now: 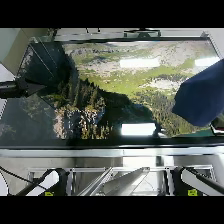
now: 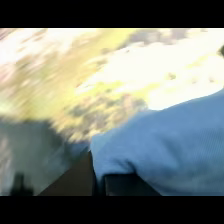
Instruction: Fold the shirts.
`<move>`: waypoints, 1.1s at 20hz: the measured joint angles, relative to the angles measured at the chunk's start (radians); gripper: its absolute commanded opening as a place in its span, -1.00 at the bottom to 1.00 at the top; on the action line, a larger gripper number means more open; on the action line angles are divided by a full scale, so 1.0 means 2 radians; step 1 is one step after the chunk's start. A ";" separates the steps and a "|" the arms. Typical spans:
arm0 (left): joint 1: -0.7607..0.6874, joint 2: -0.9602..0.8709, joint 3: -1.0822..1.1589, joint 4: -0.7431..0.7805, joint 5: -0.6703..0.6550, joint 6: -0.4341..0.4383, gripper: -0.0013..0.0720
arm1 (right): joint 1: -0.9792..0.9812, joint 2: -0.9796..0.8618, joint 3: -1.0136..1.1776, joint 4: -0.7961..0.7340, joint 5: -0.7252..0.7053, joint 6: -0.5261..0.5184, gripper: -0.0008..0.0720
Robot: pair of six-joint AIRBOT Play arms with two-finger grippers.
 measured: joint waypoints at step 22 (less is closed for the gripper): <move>-0.097 -0.108 0.000 0.000 0.050 -0.002 -0.93 | -0.342 -0.075 -0.233 0.022 -0.048 -0.034 -0.82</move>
